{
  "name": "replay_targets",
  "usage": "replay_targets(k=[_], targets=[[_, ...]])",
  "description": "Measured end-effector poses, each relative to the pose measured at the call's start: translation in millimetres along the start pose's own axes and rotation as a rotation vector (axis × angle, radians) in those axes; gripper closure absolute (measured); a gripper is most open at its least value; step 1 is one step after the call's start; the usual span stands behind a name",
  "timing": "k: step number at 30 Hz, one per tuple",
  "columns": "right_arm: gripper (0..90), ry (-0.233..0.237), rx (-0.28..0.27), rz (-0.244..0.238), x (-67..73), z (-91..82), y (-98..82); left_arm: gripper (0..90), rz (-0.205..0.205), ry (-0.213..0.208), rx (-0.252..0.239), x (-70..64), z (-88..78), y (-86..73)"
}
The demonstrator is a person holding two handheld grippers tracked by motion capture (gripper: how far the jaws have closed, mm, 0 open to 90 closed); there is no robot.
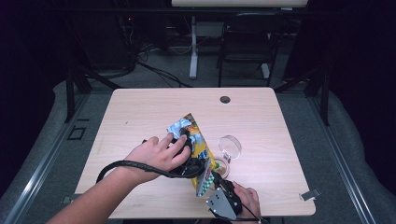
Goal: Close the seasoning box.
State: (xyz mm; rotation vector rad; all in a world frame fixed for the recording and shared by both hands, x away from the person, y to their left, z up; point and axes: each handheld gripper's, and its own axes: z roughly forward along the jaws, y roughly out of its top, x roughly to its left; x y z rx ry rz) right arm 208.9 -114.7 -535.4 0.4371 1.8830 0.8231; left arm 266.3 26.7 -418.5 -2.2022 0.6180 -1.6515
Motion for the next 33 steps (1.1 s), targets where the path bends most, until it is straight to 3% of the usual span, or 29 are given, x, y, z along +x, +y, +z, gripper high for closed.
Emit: replay_targets(k=[33], targets=[[88.1,0.017,-0.001,0.031,0.8,6.0,-2.2,77.6,0.022,0.007,-0.002,4.3,-0.2,4.5]])
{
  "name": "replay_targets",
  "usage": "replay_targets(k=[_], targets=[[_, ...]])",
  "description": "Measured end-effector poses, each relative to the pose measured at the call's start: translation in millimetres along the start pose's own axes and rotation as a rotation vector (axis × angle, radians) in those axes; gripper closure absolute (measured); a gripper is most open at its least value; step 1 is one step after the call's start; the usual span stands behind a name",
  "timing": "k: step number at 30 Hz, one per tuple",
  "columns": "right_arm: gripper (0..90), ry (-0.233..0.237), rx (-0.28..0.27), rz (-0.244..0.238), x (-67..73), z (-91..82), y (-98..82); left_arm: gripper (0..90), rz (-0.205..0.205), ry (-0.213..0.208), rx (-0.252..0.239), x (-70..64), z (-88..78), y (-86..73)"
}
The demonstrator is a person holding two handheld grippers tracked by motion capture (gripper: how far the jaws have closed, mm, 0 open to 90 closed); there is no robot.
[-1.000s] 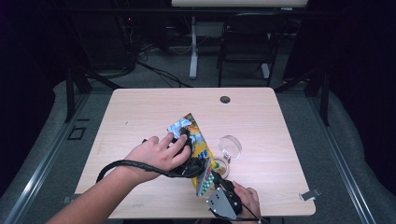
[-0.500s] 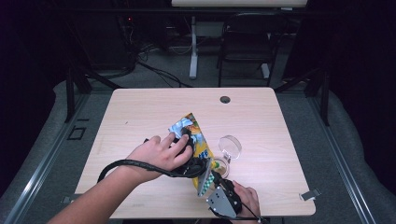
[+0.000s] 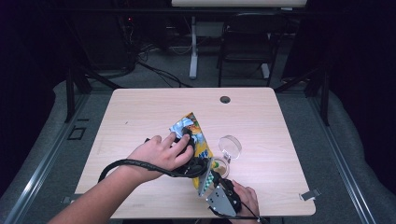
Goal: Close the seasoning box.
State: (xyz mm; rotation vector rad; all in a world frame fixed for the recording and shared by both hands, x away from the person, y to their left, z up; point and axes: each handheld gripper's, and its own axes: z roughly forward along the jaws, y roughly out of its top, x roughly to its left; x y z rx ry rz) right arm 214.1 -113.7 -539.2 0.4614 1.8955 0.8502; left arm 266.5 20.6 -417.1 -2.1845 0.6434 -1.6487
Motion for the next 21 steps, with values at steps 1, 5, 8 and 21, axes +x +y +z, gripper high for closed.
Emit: replay_targets(k=[1,5,8,21], targets=[[87.9,0.004,0.015,-0.012,-1.1,-0.8,0.6,77.6,-0.001,-0.001,0.001,0.2,-0.1,0.1],[87.5,0.000,-0.004,0.009,-0.2,1.5,-0.1,77.7,0.001,0.002,0.002,1.0,-0.2,0.1],[87.3,-0.004,-0.009,0.011,-0.2,2.5,-0.3,77.8,0.004,0.004,0.002,1.3,-0.2,0.3],[86.5,0.001,-0.005,0.016,0.0,3.3,1.1,78.2,-0.006,0.007,-0.005,5.8,-2.5,0.8]])
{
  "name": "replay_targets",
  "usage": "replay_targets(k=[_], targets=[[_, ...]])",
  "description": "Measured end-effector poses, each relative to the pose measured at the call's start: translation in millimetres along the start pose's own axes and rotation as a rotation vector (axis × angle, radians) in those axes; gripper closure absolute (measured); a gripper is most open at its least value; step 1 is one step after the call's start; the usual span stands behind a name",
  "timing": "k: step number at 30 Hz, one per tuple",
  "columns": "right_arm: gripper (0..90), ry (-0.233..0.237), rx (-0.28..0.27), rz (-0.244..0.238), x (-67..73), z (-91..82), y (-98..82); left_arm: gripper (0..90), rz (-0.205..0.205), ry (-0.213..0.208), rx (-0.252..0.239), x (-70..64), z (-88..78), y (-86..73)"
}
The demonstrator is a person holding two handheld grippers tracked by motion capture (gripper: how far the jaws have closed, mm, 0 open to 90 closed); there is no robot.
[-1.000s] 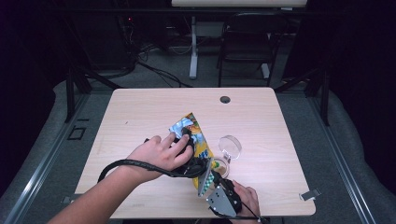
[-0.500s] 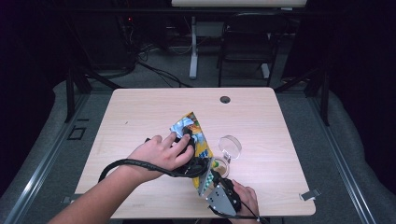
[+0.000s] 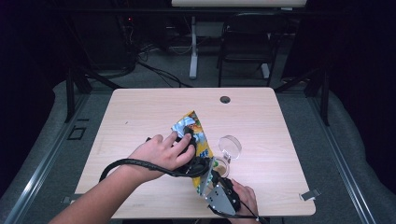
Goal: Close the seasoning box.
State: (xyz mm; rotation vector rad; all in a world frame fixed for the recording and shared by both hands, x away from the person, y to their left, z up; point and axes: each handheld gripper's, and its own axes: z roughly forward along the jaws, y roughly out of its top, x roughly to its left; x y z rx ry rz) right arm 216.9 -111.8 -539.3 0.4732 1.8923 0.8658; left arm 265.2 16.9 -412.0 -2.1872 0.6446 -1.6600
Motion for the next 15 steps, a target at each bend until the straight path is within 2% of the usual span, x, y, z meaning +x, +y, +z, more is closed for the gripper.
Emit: replay_targets(k=[4,15], targets=[[85.9,0.012,-0.008,0.021,-0.4,-0.2,0.3,78.3,-0.002,-0.003,-0.002,1.1,-0.5,0.4],[85.9,0.012,-0.010,0.020,0.1,0.1,0.8,80.3,0.006,-0.004,0.001,0.3,-0.9,0.0]])
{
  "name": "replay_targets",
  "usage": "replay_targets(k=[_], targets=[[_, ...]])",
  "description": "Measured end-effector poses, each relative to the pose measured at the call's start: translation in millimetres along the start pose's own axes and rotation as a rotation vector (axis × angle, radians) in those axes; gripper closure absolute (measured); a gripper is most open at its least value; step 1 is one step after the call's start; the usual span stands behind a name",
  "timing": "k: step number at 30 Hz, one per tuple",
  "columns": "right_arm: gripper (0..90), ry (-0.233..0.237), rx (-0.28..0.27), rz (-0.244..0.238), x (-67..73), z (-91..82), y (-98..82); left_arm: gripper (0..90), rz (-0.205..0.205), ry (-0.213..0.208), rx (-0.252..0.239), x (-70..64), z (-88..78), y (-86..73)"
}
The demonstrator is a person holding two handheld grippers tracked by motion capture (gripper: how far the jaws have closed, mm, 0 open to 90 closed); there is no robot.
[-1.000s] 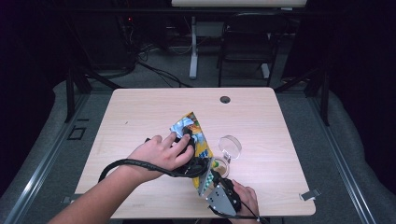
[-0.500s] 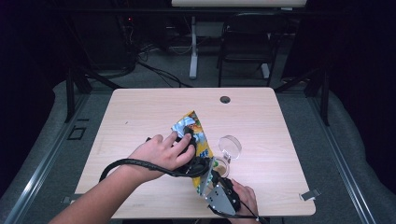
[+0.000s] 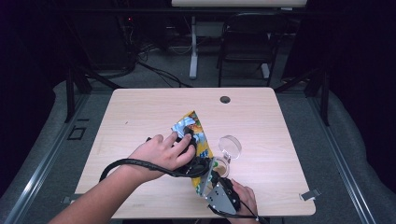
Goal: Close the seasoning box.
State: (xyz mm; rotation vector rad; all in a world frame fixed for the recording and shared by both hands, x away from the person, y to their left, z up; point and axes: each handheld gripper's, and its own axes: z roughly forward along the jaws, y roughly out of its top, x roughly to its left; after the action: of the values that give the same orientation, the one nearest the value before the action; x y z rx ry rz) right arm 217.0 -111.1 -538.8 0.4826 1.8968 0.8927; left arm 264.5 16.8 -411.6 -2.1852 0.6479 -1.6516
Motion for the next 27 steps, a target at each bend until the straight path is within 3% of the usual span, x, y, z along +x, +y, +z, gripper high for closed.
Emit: replay_targets(k=[21,23,27], targets=[[85.7,0.007,-0.007,0.007,0.7,2.0,0.8,80.4,0.002,0.006,0.003,1.0,-0.9,-0.2],[85.7,0.007,-0.006,0.007,0.7,2.1,0.9,80.4,-0.014,0.006,-0.008,0.7,-0.4,-0.2],[85.7,0.007,-0.004,0.003,0.6,2.0,1.0,80.4,0.006,0.012,0.001,2.1,-1.1,0.5]])
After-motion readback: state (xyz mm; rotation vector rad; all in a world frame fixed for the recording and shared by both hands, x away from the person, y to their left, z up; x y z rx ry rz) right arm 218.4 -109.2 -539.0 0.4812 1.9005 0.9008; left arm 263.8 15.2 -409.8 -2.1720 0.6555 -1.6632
